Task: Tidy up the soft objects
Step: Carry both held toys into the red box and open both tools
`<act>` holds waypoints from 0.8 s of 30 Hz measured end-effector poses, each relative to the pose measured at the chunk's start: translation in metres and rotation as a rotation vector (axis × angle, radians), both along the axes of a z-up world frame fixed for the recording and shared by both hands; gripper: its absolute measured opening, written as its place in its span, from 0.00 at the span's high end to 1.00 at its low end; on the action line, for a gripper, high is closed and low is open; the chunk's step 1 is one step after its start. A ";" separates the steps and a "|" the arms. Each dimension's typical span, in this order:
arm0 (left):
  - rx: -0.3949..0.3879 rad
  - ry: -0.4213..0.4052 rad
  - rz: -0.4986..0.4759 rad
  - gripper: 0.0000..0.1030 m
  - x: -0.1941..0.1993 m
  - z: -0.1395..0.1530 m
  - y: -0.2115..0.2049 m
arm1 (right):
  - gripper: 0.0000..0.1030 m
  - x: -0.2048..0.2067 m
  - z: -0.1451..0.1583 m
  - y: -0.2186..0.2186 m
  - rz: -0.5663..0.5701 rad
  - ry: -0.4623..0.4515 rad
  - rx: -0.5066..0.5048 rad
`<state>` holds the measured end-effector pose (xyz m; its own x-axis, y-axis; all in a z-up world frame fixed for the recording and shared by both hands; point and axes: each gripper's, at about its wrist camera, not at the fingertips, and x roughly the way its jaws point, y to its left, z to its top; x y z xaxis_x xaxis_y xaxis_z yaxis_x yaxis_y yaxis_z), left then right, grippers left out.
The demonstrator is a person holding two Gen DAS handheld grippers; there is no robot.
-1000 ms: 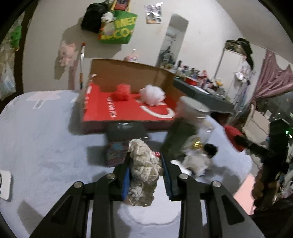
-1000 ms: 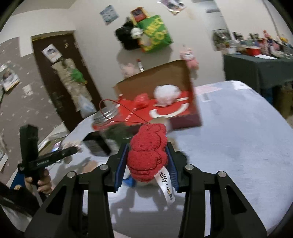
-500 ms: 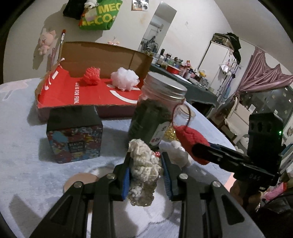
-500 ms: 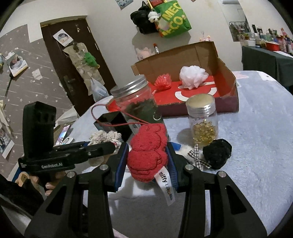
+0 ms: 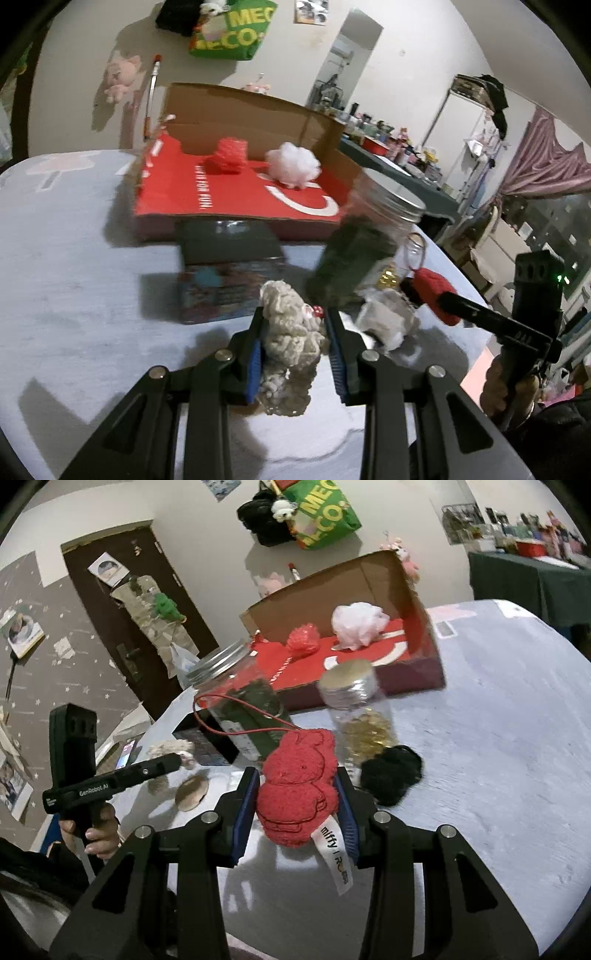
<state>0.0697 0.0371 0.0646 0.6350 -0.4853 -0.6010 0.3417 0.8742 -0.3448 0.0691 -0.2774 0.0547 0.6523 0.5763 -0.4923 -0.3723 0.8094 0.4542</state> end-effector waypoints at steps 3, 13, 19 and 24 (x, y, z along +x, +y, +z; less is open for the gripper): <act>0.012 0.012 0.028 0.69 0.003 0.000 0.015 | 0.62 0.001 0.001 -0.012 -0.017 0.015 0.006; 0.057 0.078 0.070 0.69 0.023 -0.008 0.055 | 0.62 0.011 0.010 -0.049 -0.061 0.051 -0.020; 0.101 0.054 0.037 0.69 0.037 -0.015 0.067 | 0.62 0.032 0.011 -0.067 -0.047 0.066 -0.107; 0.130 0.017 -0.016 0.69 0.055 -0.014 0.074 | 0.62 0.051 0.012 -0.063 0.014 0.055 -0.211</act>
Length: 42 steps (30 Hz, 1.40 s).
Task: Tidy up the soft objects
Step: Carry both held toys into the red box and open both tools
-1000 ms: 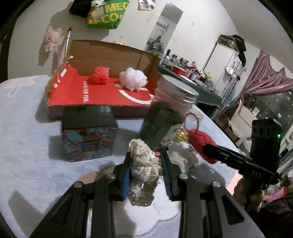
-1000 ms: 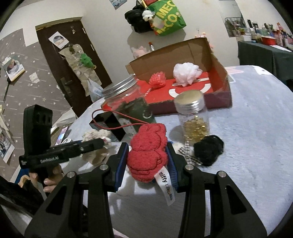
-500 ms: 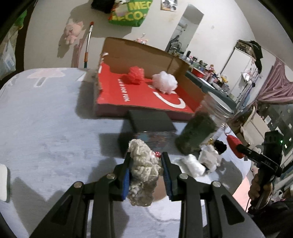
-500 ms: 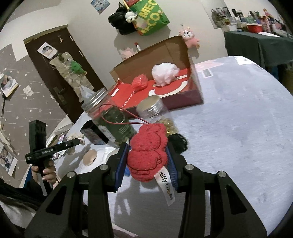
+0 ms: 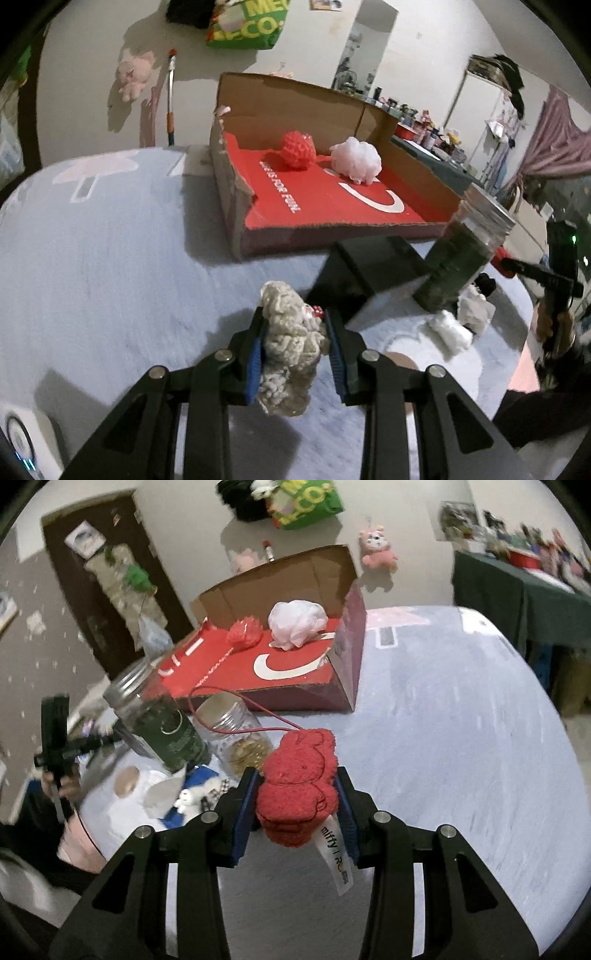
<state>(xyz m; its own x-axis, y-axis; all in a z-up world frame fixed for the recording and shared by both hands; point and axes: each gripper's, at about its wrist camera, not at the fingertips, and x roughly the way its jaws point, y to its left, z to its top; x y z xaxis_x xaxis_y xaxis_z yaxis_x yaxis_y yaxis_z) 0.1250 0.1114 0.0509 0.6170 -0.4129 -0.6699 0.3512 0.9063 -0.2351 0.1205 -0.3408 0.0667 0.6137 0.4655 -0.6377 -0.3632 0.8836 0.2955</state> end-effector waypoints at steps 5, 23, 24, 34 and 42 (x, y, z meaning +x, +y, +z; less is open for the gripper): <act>0.021 -0.039 -0.080 0.69 0.014 0.012 0.002 | 0.62 0.015 0.008 0.013 0.072 -0.052 -0.109; 0.051 -0.008 -0.083 0.68 0.101 0.077 -0.051 | 0.62 0.114 0.056 0.075 0.101 -0.095 -0.240; 0.065 0.005 -0.072 0.68 0.108 0.076 -0.055 | 0.62 0.123 0.055 0.082 0.088 -0.076 -0.268; 0.199 0.222 0.023 0.68 0.183 0.046 -0.090 | 0.62 0.216 0.022 0.120 -0.032 0.224 -0.439; 0.249 0.304 0.059 0.66 0.220 0.021 -0.101 | 0.60 0.257 -0.007 0.129 -0.065 0.324 -0.486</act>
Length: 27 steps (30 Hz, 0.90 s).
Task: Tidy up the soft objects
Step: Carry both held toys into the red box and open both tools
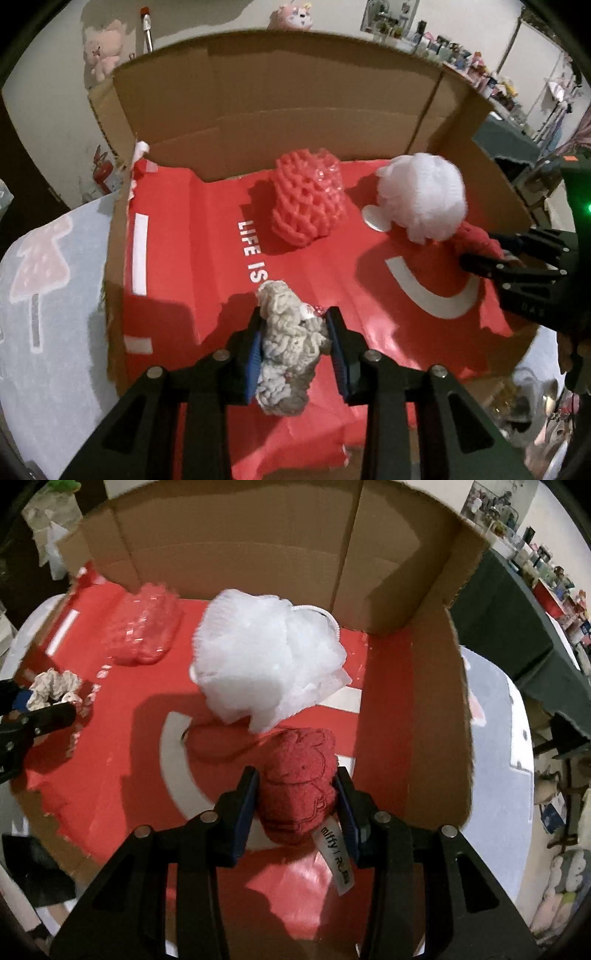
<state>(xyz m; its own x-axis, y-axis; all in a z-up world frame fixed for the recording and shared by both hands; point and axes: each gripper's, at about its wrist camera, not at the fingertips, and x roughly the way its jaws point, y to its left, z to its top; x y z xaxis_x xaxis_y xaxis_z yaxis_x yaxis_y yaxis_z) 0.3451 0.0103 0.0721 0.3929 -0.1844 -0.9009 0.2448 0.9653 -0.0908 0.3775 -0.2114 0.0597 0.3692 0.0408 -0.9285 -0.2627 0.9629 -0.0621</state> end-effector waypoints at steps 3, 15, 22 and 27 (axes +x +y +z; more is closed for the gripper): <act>0.016 0.014 0.004 0.66 0.009 -0.008 -0.003 | 0.60 0.011 -0.007 0.000 -0.011 0.010 0.002; 0.031 0.007 0.003 0.62 0.010 -0.014 -0.011 | 0.51 0.012 -0.014 0.009 0.033 -0.036 -0.061; 0.018 -0.019 0.013 0.43 0.004 -0.005 -0.014 | 0.40 -0.005 -0.003 0.019 0.057 -0.082 -0.080; -0.024 -0.090 0.006 0.29 -0.019 0.019 -0.014 | 0.29 -0.022 0.016 0.019 0.059 -0.129 -0.056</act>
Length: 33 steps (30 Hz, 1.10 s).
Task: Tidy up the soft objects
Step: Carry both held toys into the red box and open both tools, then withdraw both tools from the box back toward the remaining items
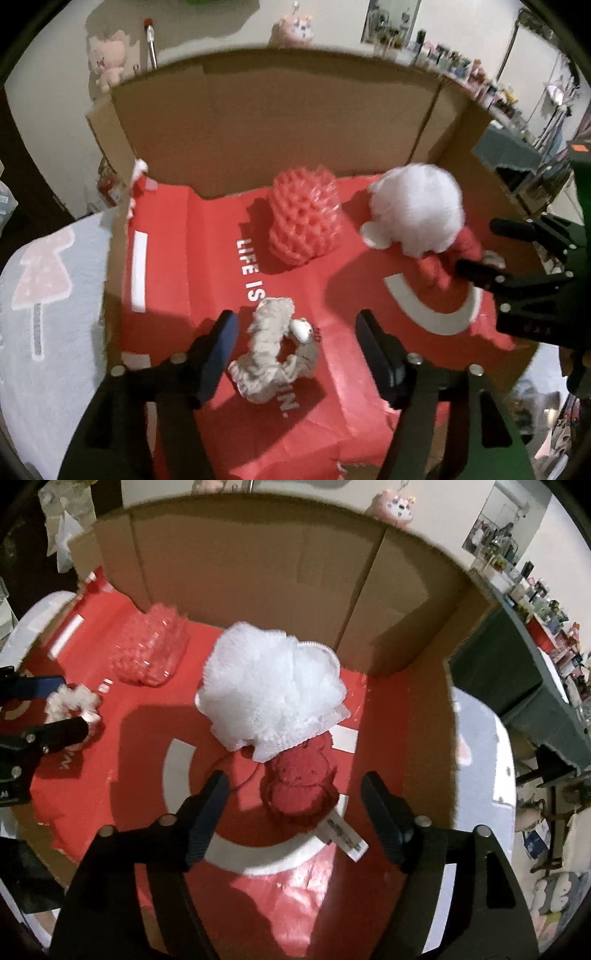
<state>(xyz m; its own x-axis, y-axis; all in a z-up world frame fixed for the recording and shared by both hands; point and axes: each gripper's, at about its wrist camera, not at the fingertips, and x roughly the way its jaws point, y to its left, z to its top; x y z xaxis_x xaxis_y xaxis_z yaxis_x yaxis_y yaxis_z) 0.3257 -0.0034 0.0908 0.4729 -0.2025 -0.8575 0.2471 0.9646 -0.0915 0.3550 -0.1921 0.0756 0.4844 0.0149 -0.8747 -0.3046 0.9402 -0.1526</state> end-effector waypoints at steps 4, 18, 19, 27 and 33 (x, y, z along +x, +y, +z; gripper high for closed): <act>-0.051 -0.086 0.000 0.16 -0.029 0.027 0.003 | 0.28 -0.020 0.027 -0.006 -0.013 -0.053 0.039; -0.141 -0.435 0.045 0.00 -0.169 0.106 0.006 | 0.06 -0.172 0.131 -0.031 0.005 -0.402 0.174; -0.142 -0.456 0.044 0.00 -0.181 0.108 0.004 | 0.05 -0.183 0.135 -0.032 0.005 -0.420 0.183; -0.163 -0.592 0.076 0.00 -0.262 0.096 0.007 | 0.05 -0.274 0.119 -0.034 -0.016 -0.557 0.224; -0.169 -0.590 0.116 0.00 -0.291 0.061 0.009 | 0.04 -0.308 0.083 -0.034 -0.048 -0.590 0.246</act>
